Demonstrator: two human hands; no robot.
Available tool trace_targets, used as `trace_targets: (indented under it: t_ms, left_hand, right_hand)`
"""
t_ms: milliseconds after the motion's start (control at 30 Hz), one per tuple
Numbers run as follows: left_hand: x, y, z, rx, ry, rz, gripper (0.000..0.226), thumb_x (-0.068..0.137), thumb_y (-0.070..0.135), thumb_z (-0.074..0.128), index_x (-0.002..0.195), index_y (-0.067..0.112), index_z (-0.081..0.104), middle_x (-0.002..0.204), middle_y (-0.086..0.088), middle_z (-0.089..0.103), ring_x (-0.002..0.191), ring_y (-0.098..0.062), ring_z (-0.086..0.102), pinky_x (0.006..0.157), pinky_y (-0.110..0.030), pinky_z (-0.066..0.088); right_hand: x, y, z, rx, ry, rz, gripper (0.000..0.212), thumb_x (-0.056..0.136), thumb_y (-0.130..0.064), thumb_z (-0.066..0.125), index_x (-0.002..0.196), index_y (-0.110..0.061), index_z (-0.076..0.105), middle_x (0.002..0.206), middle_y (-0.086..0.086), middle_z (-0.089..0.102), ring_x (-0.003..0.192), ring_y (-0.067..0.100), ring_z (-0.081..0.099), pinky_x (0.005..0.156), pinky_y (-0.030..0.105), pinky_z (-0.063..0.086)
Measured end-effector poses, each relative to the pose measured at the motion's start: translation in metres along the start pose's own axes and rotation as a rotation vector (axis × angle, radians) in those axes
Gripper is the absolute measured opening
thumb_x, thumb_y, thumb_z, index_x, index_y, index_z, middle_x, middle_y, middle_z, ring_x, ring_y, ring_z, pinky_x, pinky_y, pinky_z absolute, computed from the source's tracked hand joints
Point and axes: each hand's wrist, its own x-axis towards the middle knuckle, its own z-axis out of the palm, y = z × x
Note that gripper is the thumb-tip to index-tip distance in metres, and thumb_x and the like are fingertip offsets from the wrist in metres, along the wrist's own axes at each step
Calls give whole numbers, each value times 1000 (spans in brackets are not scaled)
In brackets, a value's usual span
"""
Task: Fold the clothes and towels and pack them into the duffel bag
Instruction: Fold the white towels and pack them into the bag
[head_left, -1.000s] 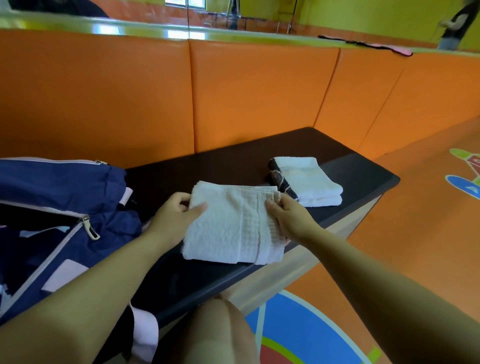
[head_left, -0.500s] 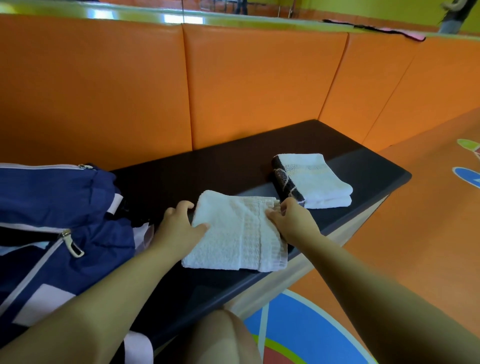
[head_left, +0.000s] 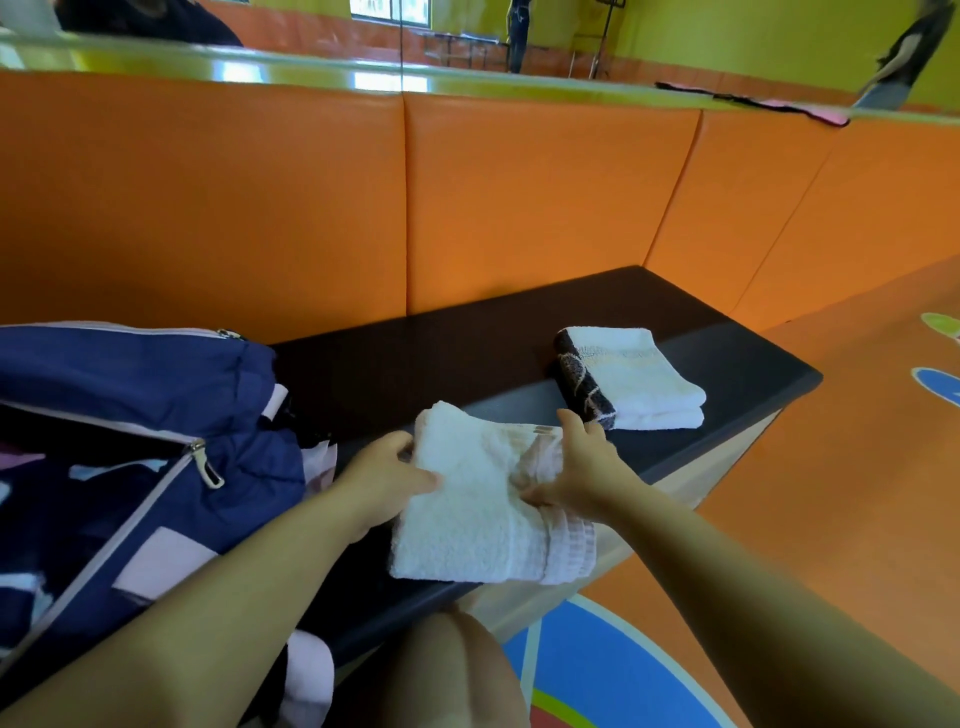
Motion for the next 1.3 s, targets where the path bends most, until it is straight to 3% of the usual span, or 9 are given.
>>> trace_targets:
  t_ms: [167, 267, 367, 467, 600, 867, 1000, 1100, 1300]
  left_hand:
    - [-23, 0, -13, -27, -140, 233, 38, 81, 4, 67, 110, 27, 54, 109, -1, 62, 99, -16, 62, 83, -32, 54]
    - [-34, 3, -23, 15, -199, 330, 37, 80, -3, 66, 104, 24, 57, 107, -1, 65, 98, -12, 63, 79, -23, 53]
    - [-44, 7, -32, 61, -198, 381, 38, 78, -3, 68, 102, 25, 60, 105, 2, 66, 97, -4, 63, 82, -21, 51]
    - [-52, 7, -42, 37, -196, 352, 33, 82, 7, 69, 104, 28, 58, 98, 1, 67, 91, -9, 65, 84, -30, 52]
    - [-66, 10, -52, 28, -225, 240, 31, 76, 25, 68, 101, 38, 56, 99, -13, 63, 95, -30, 66, 80, -52, 55]
    - [-78, 22, -67, -239, -144, 89, 37, 86, -7, 53, 104, 24, 61, 95, -11, 63, 75, -23, 63, 50, -32, 49]
    - [-83, 30, -74, -371, -79, 8, 44, 84, -14, 41, 100, 22, 61, 98, -13, 64, 77, -27, 62, 50, -34, 52]
    - [-89, 35, -76, -462, -82, -47, 41, 85, -14, 40, 104, 19, 58, 104, -14, 61, 77, -27, 61, 47, -33, 53]
    - [-105, 38, -84, -422, -96, -8, 29, 87, 1, 52, 112, 16, 56, 111, -15, 62, 86, -28, 64, 54, -36, 55]
  right_hand:
    - [-10, -10, -11, -152, 76, -315, 118, 64, -41, 82, 149, -34, 0, 155, -5, 14, 142, 25, 7, 111, 55, 16]
    - [-13, -18, -18, -113, -34, -378, 103, 67, -36, 82, 148, -32, 19, 135, -9, 49, 129, 13, 33, 104, 44, 19]
    - [-18, -26, -17, -37, -47, -451, 33, 69, -27, 81, 96, -19, 63, 82, -4, 63, 77, 11, 54, 75, 34, 39]
    - [-27, -30, -18, 115, -38, -480, 26, 73, -19, 79, 68, -26, 55, 67, -7, 54, 62, 9, 50, 62, 30, 41]
    - [-33, -33, -19, 38, 120, -575, 22, 73, -24, 79, 85, -17, 61, 81, -2, 55, 74, 18, 52, 67, 38, 44]
    - [-58, -48, -23, -40, 42, -716, 44, 80, -16, 66, 121, -23, 54, 97, -20, 52, 86, 2, 47, 77, 21, 42]
    - [-81, -57, -22, 10, -179, -638, 86, 72, -42, 77, 141, -33, 28, 138, -10, 39, 122, 8, 37, 103, 28, 34]
    - [-84, -65, -8, -229, -63, -650, 122, 55, -62, 80, 148, -27, 9, 145, -7, 29, 129, 14, 29, 111, 35, 27]
    - [-70, -73, -4, -181, 191, -686, 66, 67, -47, 72, 124, -33, 41, 111, -8, 57, 100, 19, 54, 79, 40, 48]
